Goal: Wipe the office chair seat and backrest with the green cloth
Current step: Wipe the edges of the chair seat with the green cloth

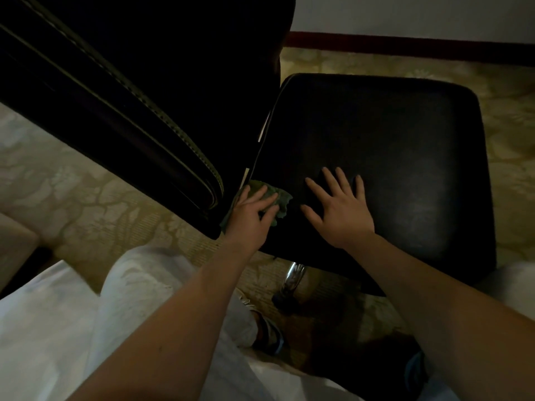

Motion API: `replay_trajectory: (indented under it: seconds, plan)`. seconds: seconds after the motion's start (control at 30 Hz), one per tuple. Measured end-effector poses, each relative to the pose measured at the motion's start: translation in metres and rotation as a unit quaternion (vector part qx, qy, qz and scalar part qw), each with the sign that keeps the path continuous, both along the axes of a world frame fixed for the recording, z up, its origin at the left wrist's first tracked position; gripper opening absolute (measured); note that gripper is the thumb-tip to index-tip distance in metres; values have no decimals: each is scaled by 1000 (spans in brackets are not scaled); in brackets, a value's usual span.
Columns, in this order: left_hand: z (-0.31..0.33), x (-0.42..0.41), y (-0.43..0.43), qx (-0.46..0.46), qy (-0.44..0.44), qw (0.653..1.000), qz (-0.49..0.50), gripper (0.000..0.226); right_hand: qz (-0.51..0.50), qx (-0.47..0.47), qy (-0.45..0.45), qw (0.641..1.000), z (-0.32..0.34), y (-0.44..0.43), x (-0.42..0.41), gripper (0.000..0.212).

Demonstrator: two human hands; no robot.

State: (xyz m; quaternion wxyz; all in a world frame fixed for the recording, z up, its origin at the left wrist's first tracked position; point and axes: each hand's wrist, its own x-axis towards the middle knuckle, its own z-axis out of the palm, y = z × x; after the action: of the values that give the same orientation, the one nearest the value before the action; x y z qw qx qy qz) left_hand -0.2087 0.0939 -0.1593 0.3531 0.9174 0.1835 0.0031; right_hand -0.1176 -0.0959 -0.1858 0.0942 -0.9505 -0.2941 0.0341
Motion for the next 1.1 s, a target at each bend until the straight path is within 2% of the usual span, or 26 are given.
replay_trajectory:
  seconds: [0.2, 0.5, 1.1]
  plan:
    - [3, -2, -9, 19, 19, 1000, 7, 37, 6, -8, 7, 1000, 0, 0, 1, 68]
    - [-4, -29, -26, 16, -10, 999, 33, 37, 18, -1, 0, 1000, 0, -7, 2, 69]
    - [4, 16, -10, -2, -8, 1000, 26, 34, 8, 8, 2, 1000, 0, -4, 1, 69]
